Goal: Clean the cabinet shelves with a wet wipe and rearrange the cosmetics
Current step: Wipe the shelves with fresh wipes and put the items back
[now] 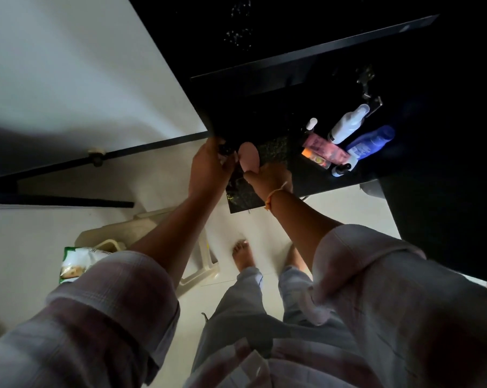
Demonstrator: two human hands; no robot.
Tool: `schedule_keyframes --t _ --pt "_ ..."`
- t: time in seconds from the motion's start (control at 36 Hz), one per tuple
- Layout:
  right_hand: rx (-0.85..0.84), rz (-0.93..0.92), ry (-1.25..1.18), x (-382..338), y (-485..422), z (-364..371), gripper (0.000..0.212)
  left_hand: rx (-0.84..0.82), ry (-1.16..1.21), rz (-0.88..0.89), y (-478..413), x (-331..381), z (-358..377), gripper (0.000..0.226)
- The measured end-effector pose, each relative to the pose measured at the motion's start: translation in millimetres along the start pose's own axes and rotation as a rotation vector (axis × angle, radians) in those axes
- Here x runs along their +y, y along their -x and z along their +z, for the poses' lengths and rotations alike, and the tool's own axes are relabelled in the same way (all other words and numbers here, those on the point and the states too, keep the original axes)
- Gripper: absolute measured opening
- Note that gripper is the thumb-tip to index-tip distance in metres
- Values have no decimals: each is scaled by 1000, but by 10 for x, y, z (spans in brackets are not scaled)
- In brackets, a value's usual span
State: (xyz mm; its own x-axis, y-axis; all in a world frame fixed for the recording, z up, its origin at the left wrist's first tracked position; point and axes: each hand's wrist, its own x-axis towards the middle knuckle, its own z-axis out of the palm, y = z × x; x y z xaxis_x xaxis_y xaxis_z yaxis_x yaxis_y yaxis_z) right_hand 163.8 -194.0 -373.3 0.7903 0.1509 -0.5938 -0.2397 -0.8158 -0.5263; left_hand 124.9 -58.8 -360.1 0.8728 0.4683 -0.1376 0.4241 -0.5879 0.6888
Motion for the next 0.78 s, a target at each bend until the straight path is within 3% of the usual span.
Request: schedule_keyframes --t 0.19,0.42,0.61,0.78 --pt "101 59 -115 619 147 -364 28 -14 66 70 34 446 291 32" --pt "204 103 -70 1155 189 -658 27 -60 50 156 -20 879 733 28" --pt "243 65 -156 1256 173 -723 12 -67 41 98 -97 1004 918 34" --pt "336 22 -237 1311 200 -694 13 -61 12 59 -164 997 982 35"
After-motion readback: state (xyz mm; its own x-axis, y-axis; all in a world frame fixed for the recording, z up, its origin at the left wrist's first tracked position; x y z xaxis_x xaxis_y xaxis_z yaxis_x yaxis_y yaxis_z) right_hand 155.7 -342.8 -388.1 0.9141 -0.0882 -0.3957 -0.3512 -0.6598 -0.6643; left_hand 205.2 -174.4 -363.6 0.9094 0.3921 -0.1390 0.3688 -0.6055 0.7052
